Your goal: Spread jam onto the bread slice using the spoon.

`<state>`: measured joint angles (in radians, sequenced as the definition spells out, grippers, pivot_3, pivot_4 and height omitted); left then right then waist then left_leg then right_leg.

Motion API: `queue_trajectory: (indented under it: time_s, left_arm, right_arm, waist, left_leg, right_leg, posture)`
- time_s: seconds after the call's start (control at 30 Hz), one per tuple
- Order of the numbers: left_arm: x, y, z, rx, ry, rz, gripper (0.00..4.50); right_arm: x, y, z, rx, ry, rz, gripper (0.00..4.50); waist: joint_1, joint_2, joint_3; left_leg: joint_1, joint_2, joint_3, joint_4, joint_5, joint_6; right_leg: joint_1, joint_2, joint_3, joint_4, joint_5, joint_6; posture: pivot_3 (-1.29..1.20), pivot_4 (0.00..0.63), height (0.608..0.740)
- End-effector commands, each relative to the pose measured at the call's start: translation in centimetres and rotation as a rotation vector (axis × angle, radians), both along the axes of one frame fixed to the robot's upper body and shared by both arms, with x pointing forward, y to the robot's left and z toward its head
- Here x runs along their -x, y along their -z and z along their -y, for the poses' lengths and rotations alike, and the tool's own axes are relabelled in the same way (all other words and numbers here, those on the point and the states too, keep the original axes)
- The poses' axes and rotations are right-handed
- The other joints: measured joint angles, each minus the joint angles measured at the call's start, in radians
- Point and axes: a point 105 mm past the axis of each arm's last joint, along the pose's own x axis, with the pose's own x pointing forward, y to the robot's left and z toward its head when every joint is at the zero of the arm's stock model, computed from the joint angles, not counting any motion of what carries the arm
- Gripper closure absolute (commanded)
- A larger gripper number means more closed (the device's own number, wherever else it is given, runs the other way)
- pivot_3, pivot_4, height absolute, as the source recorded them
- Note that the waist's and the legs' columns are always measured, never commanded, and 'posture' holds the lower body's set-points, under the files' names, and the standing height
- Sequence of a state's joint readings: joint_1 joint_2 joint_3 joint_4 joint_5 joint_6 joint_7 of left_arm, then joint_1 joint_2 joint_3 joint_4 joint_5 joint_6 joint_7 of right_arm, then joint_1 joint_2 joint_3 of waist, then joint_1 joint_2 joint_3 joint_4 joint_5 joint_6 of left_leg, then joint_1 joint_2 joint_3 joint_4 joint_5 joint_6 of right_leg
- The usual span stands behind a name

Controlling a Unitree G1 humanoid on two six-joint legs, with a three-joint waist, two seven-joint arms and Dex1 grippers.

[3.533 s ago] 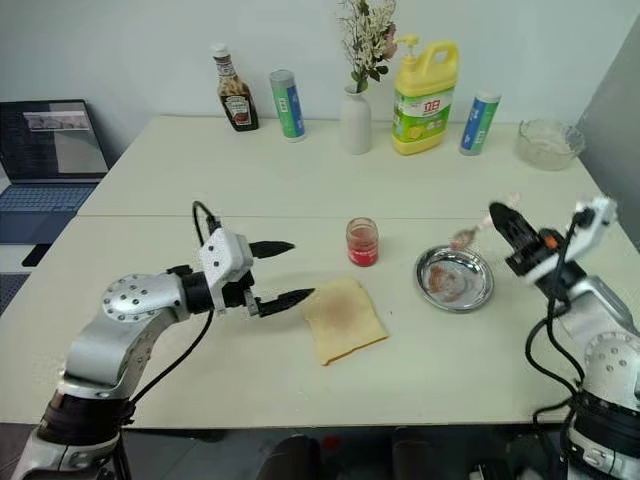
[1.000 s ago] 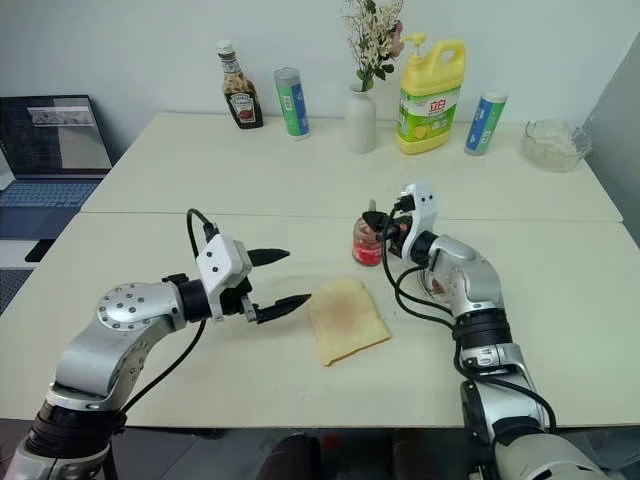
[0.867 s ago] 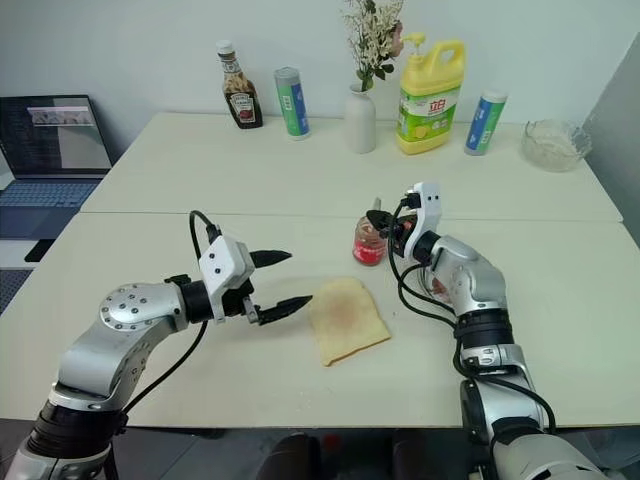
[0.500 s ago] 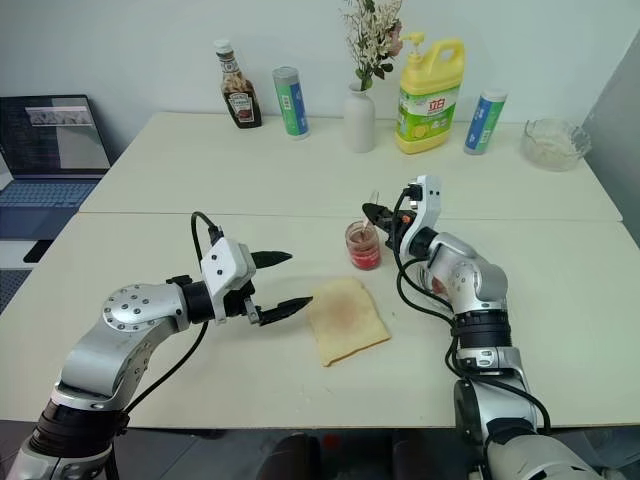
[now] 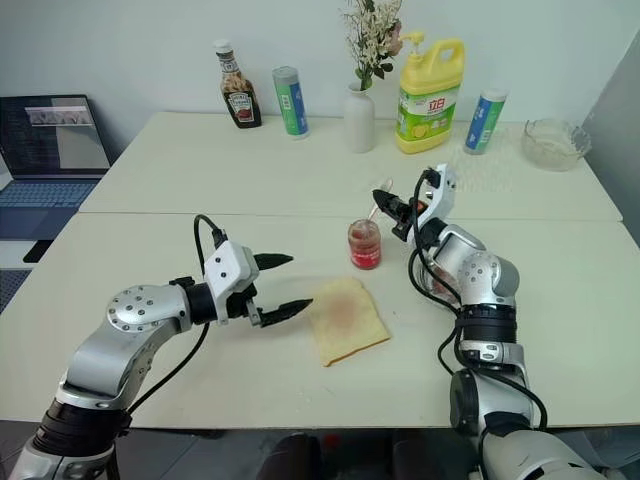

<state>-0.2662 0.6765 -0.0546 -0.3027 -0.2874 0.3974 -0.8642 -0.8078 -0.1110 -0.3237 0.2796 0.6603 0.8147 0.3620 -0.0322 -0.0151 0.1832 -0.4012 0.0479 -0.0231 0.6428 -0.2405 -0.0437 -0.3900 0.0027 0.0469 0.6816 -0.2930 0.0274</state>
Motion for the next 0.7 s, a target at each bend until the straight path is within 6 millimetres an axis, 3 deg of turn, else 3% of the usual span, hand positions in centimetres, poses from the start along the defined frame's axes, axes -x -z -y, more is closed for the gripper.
queue_trajectory:
  time_s: [0.03,0.7]
  left_arm:
    - [0.1,-0.7,0.3,0.000,0.022,0.041,0.00]
    - [0.1,-0.5,0.3,-0.009,0.030,0.049,0.00]
  right_arm:
    - [0.2,-2.4,0.2,-0.061,-0.006,0.039,4.49]
    - [0.3,-3.7,1.6,-0.208,0.020,-0.051,4.49]
  waist:
    - [0.000,0.000,0.000]
    - [0.000,0.000,0.000]
  left_leg:
    - [0.000,0.000,0.000,0.000,0.000,0.000]
    - [0.000,0.000,0.000,-0.001,0.000,0.000]
  right_leg:
    - [0.000,0.000,0.000,0.000,0.000,0.000]
    - [-0.001,0.000,0.000,-0.001,0.000,0.000]
  posture:
    - [0.00,0.150,0.740]
    - [0.00,0.150,0.740]
